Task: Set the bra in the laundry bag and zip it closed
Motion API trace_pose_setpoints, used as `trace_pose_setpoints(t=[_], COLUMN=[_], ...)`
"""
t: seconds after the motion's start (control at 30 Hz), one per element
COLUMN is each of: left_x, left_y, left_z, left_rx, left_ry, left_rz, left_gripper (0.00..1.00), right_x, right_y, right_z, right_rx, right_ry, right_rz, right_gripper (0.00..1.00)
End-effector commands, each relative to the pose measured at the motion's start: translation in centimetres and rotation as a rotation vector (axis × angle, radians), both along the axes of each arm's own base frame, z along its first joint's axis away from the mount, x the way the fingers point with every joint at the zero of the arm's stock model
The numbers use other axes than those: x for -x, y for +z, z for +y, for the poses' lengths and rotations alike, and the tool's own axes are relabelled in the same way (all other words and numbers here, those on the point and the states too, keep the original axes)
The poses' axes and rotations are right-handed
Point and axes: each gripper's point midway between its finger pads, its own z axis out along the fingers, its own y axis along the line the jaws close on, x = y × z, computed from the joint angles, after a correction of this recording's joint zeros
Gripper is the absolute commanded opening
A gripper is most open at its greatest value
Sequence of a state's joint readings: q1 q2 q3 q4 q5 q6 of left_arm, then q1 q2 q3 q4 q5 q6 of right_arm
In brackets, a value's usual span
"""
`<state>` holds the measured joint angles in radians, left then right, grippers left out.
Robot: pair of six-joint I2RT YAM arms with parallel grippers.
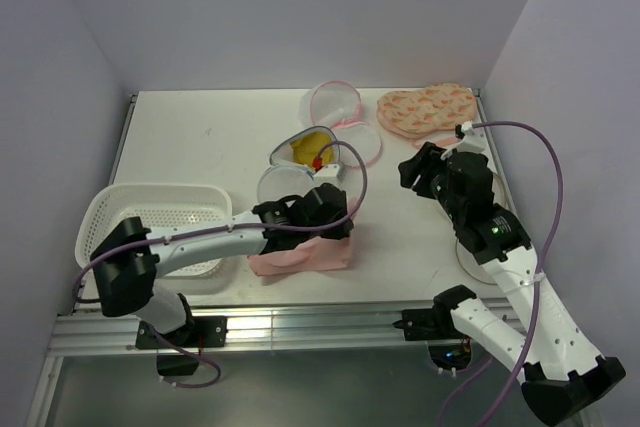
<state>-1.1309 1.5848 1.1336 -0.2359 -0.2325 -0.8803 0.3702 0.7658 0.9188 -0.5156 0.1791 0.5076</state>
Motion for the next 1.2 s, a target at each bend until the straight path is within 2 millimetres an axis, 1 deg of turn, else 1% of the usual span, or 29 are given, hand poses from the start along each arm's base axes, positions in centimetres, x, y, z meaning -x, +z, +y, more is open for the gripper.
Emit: trace_pose_setpoints(t=[0.0,0.03,0.07,0.1,0.13,0.17,0.2,0.27,0.3,0.33,0.37,0.4,0.47,0.5,0.57,0.6,0.67,0.7,0.77,0.8,0.87,0.97,1.03,1.07,1.1,1.13,1.17], left_x=[-1.3,-1.3,-1.6,-1.7,-1.8,-1.9,-2.0,-1.8,-1.8,-1.7,-1.5,-1.4,-1.1,-0.8,-0.5,0.0,0.4,0.8,1.1,1.3,1.5,1.6,1.7,1.8,1.9,1.9,2.0], left_y=[3.0,4.0,4.2,3.8,4.3,4.2,4.2,3.6,2.6,2.8,2.2,1.3,0.0,-0.9,-1.9,-3.1,-4.0,-4.8,-5.5,-6.0,-6.7,-7.3,-7.7,-7.9,-8.2,-8.3,-8.6], left_z=[1.1,1.5,2.2,2.9,3.7,4.2,5.2,6.4,7.5,8.1,9.0,10.2,11.7,12.6,13.6,14.7,15.6,16.3,17.0,17.6,18.7,19.7,20.1,20.4,20.6,20.8,21.0], left_rx=[0.109,0.136,0.138,0.126,0.134,0.130,0.124,0.105,0.077,0.088,0.069,0.048,0.019,0.002,-0.015,-0.047,-0.056,-0.069,-0.067,-0.075,-0.101,-0.139,-0.156,-0.174,-0.186,-0.191,-0.198], left_ry=[0.101,0.116,0.144,0.162,0.181,0.194,0.218,0.247,0.270,0.289,0.306,0.332,0.366,0.379,0.409,0.419,0.448,0.452,0.479,0.489,0.529,0.564,0.577,0.584,0.592,0.603,0.603], left_rz=[-0.074,-0.087,-0.099,-0.100,-0.104,-0.105,-0.111,-0.104,-0.105,-0.102,-0.094,-0.093,-0.071,-0.062,-0.049,-0.036,-0.018,-0.007,0.007,0.014,0.021,0.028,0.035,0.038,0.041,0.045,0.047], left_gripper=[0.00,0.00,0.00,0.00,0.00,0.00,0.00,0.00,0.00,0.00,0.00,0.00,0.00,0.00,0.00,0.00,0.00,0.00,0.00,0.00,0.00,0.00,0.00,0.01,0.03,0.08,0.09], right_x=[-0.5,-0.6,-0.6,-0.6,-0.7,-0.7,-0.7,-0.8,-0.8,-0.7,-0.8,-0.8,-0.8,-0.8,-0.8,-0.7,-0.7,-0.7,-0.7,-0.4,-0.3,0.1,0.6,0.8,1.0,1.4,1.6], right_y=[0.5,0.4,0.4,0.1,0.0,0.0,-0.2,-0.3,-0.6,-0.7,-0.9,-1.2,-1.5,-2.1,-2.4,-2.8,-3.0,-3.3,-3.6,-4.2,-5.1,-6.2,-6.8,-7.3,-7.5,-7.8,-8.5], right_z=[0.6,0.7,0.9,1.2,1.3,1.5,1.7,2.0,2.1,2.3,2.4,2.6,3.0,3.1,3.4,3.4,3.6,3.7,3.9,4.5,5.0,6.3,7.4,7.8,8.2,8.8,9.2], right_rx=[-0.024,-0.026,-0.034,-0.038,-0.041,-0.047,-0.052,-0.061,-0.061,-0.065,-0.065,-0.067,-0.076,-0.075,-0.082,-0.081,-0.084,-0.087,-0.093,-0.105,-0.116,-0.137,-0.151,-0.160,-0.164,-0.168,-0.174], right_ry=[0.018,0.019,0.023,0.037,0.044,0.050,0.061,0.069,0.073,0.086,0.089,0.095,0.114,0.119,0.132,0.135,0.144,0.148,0.155,0.188,0.207,0.258,0.304,0.317,0.329,0.354,0.362], right_rz=[-0.030,-0.025,-0.028,-0.020,-0.016,-0.015,-0.012,-0.011,-0.007,-0.004,0.001,0.005,0.013,0.024,0.029,0.036,0.041,0.044,0.044,0.061,0.078,0.101,0.115,0.119,0.122,0.128,0.136], right_gripper=[0.63,0.63,0.62,0.62,0.62,0.62,0.61,0.61,0.61,0.61,0.61,0.61,0.61,0.60,0.60,0.60,0.60,0.60,0.60,0.60,0.60,0.60,0.61,0.61,0.63,0.63,0.64])
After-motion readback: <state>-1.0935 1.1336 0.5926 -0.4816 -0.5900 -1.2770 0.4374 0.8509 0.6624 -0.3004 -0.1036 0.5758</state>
